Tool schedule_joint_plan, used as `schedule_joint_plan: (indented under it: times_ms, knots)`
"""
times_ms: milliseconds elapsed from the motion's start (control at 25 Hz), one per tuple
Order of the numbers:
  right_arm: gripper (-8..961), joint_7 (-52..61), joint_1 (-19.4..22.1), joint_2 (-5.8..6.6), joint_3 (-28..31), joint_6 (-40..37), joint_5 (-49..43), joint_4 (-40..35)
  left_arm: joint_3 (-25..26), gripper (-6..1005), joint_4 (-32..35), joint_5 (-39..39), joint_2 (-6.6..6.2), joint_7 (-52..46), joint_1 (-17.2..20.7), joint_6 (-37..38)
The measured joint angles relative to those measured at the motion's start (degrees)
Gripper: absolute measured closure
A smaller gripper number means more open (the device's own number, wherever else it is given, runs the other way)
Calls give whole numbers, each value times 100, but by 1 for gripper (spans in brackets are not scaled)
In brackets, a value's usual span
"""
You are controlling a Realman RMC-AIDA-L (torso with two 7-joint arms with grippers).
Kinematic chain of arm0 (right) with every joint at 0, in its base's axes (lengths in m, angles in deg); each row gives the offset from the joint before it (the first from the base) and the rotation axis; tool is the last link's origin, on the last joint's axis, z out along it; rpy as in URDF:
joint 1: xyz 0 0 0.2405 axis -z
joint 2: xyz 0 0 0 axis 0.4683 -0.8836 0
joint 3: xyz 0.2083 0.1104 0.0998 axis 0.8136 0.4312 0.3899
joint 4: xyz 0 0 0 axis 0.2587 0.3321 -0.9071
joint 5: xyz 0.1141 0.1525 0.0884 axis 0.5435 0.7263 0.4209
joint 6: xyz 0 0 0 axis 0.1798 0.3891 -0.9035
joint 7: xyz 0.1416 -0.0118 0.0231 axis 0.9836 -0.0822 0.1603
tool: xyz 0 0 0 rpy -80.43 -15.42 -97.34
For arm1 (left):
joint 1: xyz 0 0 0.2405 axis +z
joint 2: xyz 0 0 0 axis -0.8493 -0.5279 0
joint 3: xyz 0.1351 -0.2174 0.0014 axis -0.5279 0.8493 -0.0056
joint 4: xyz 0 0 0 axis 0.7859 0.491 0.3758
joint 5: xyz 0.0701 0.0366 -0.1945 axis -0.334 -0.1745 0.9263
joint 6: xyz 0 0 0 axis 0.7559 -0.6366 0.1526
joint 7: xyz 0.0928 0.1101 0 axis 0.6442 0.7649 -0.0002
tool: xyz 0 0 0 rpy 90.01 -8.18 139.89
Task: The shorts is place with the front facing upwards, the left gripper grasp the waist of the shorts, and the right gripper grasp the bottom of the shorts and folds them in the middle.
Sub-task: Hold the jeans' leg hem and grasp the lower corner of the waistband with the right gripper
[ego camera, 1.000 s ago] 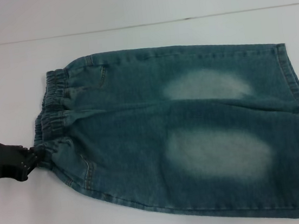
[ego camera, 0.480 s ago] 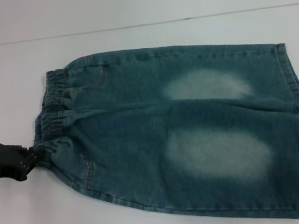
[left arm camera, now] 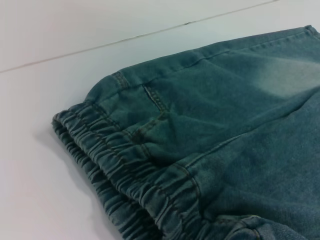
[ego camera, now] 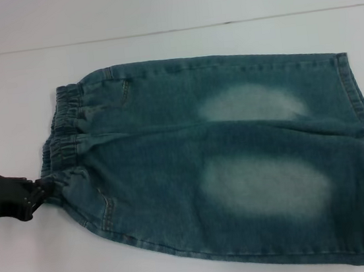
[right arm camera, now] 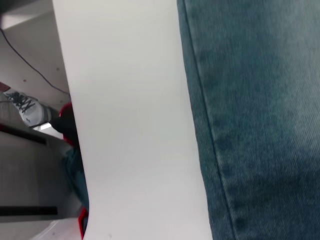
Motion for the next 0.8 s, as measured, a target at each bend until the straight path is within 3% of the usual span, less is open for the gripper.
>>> schedule_joint_plan:
  times_ms: [600, 800]
  knots:
    - [870, 356, -84, 27, 58, -94, -1, 5, -1, 892, -2, 10, -11, -2, 2, -9]
    - [631, 414, -62, 4, -151, -83, -68, 6, 6, 889, -2, 10, -3, 1, 11, -35]
